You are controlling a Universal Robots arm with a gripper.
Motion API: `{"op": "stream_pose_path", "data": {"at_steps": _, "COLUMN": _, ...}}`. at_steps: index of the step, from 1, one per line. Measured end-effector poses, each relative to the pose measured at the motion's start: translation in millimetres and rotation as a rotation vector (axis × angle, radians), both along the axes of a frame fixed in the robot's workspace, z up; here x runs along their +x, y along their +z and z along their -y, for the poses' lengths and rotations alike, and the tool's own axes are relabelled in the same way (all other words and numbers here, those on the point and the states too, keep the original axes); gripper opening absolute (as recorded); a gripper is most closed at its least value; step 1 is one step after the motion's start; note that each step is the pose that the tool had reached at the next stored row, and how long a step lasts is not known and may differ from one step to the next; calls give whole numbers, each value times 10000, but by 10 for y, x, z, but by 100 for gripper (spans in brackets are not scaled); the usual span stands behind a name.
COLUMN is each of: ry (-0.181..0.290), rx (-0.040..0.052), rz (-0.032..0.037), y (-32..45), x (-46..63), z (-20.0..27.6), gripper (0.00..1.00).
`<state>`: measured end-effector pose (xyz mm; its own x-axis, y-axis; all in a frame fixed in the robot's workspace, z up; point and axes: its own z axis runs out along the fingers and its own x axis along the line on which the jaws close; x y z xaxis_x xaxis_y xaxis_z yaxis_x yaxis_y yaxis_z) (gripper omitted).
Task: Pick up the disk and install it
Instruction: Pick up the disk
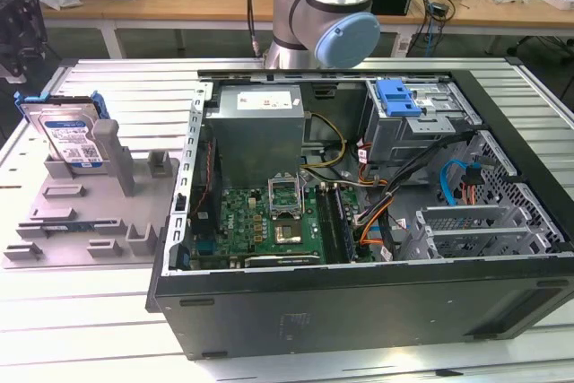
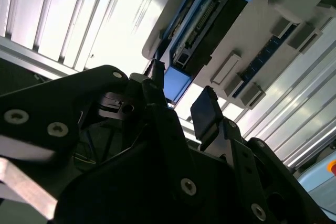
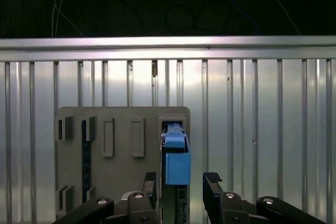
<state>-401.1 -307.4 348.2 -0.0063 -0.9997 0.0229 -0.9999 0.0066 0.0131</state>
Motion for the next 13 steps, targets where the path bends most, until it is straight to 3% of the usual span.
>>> {"op": "stream_pose_path", "data": {"at_steps": 13, "ry": 85, "rx": 14, "rz": 0, "y": -103, "x": -2, "z": 35, "gripper": 48}}
